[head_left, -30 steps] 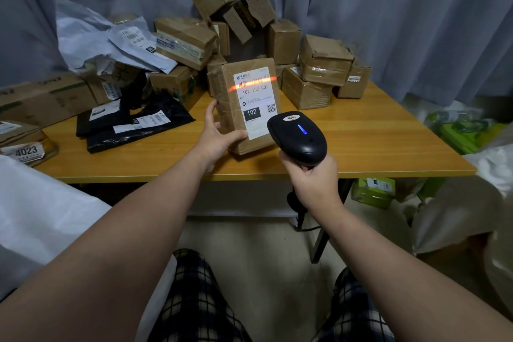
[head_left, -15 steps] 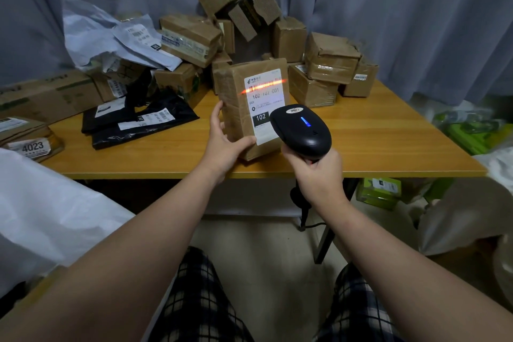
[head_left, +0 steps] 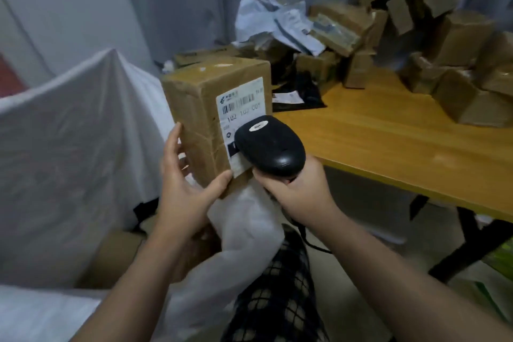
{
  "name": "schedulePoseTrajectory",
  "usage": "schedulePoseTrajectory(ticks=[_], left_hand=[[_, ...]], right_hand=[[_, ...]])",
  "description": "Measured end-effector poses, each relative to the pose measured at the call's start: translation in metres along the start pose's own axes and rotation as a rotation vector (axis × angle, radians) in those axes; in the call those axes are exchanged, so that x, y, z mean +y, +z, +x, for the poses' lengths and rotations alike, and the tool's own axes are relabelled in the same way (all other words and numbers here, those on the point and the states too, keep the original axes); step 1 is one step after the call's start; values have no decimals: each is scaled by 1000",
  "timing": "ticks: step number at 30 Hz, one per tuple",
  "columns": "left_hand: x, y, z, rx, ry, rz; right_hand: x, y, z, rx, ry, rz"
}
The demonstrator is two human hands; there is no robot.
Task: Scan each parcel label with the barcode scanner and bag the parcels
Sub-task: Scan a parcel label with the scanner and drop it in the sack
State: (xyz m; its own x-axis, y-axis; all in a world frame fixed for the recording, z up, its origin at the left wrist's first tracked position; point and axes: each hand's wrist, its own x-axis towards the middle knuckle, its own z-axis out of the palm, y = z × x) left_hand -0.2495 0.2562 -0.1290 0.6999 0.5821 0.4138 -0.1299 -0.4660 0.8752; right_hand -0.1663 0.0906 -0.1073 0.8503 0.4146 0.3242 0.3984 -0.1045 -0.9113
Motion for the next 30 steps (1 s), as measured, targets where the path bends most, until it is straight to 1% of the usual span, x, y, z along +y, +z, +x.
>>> schedulePoseTrajectory(ticks=[2, 4, 6, 9, 11, 13, 15, 17, 19, 21, 25, 28, 30], left_hand=[[-13, -36, -1, 103, -5, 138], [-23, -68, -2, 166, -17, 276], [-31, -93, -5, 197, -46, 466], [-40, -117, -4, 192, -68, 818], [-49, -128, 0, 130, -63, 1032], [-56, -136, 8, 34, -16, 1203], [-62, -140, 23, -72, 41, 1329], [-68, -135, 41, -207, 28, 1434], [-78, -123, 62, -305, 8, 1502], [-88, -109, 77, -372, -7, 1520], [-110, -88, 89, -403, -65, 1475], [-124, -79, 87, -519, -176, 1444], [-124, -74, 84, -534, -199, 1412]], right_hand=[[-4, 30, 9, -102, -37, -106], [-5, 53, 21, -218, -54, -287], [-2, 72, 34, -293, -34, -463], [10, 95, 43, -378, 54, -566], [20, 104, 45, -400, 90, -594], [29, 110, 45, -386, 99, -607], [34, 116, 46, -369, 102, -619], [36, 121, 47, -355, 93, -644], [37, 123, 49, -344, 81, -659], [37, 122, 52, -338, 78, -661], [40, 116, 56, -303, 85, -590], [46, 113, 56, -285, 116, -509], [50, 110, 56, -268, 140, -456]])
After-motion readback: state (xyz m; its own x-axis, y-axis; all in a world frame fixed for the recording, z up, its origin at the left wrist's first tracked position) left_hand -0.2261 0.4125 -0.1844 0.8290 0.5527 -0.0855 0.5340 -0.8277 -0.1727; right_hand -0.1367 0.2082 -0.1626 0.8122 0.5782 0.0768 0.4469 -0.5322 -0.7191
